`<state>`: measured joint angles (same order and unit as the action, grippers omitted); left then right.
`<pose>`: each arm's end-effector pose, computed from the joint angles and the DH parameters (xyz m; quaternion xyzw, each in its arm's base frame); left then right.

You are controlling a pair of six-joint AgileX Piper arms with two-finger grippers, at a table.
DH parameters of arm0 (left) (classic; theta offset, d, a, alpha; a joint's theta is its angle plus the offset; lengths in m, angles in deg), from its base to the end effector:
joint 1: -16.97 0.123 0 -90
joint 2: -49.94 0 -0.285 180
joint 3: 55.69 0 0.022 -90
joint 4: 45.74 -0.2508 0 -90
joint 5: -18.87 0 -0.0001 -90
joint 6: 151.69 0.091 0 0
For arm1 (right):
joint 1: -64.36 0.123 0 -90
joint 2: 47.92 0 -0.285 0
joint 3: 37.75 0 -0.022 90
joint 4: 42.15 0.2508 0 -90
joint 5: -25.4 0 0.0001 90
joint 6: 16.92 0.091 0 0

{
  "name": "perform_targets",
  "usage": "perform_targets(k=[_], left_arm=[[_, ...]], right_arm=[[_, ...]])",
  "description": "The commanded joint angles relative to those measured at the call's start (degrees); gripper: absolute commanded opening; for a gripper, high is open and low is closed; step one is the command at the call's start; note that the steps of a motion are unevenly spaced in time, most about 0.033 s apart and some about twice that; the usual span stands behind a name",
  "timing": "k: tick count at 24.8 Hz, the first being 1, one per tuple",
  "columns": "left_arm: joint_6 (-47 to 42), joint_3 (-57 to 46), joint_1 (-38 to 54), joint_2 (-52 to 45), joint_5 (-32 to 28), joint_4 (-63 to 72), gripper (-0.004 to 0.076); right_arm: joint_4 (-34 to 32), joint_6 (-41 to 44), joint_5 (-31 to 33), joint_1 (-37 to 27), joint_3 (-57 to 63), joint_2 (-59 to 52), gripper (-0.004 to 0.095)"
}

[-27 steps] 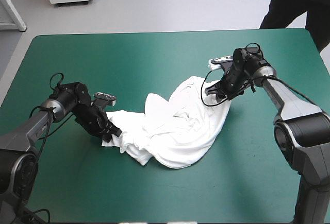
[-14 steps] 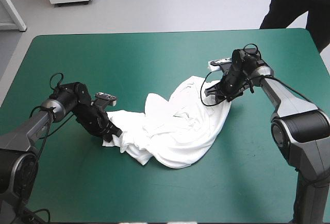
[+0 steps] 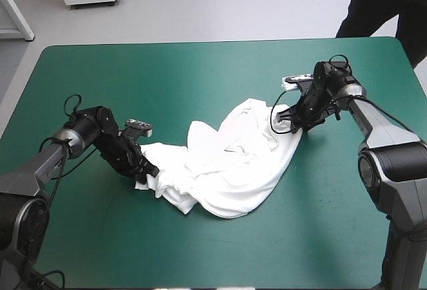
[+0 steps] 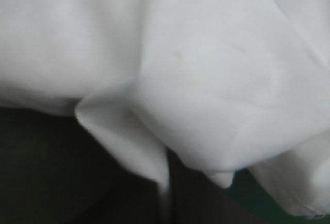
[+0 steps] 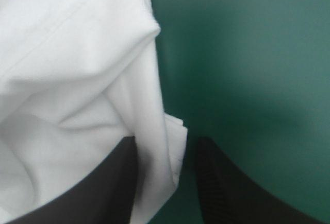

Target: Fold the cloth

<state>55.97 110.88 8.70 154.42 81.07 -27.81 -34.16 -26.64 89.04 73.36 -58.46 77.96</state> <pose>0.2980 -0.0684 0.2134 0.2354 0.9621 -0.1360 0.0223 0.4255 0.0789 0.2210 -0.1371 0.9836 0.0645 0.0977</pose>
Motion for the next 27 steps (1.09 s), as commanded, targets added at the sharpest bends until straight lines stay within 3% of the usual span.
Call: perform_targets(k=[1, 2, 6, 12, 20, 27], left_arm=[[0.06, 1.28, -0.09, -3.37, 0.68, 1.68, -0.0022], [0.06, 1.28, -0.09, -3.75, 0.82, 1.68, -0.0022], [-0.94, 2.72, -0.09, -7.05, 3.45, -0.22, -0.0022], [-2.89, 11.76, -0.09, -16.20, 11.54, 0.27, -0.0022], [-3.75, 28.17, -0.09, -29.68, 11.54, 1.21, -0.0022], [-5.06, 43.53, -0.09, -35.57, 10.44, 2.74, -0.0022]], right_arm=[[3.47, -3.42, 0.01, -0.39, -0.98, -3.08, 0.0029], [4.05, -3.66, 0.06, -0.39, -0.98, -3.08, -0.0018], [3.70, -3.80, 1.46, -0.63, -0.98, -6.19, -0.0007], [1.49, -2.34, 2.71, -1.25, -0.98, -21.69, -0.0015], [1.37, -0.61, 0.44, -1.25, -2.13, -38.51, -0.0017], [5.73, 0.20, -2.31, -1.25, -14.47, -48.80, -0.0017]])
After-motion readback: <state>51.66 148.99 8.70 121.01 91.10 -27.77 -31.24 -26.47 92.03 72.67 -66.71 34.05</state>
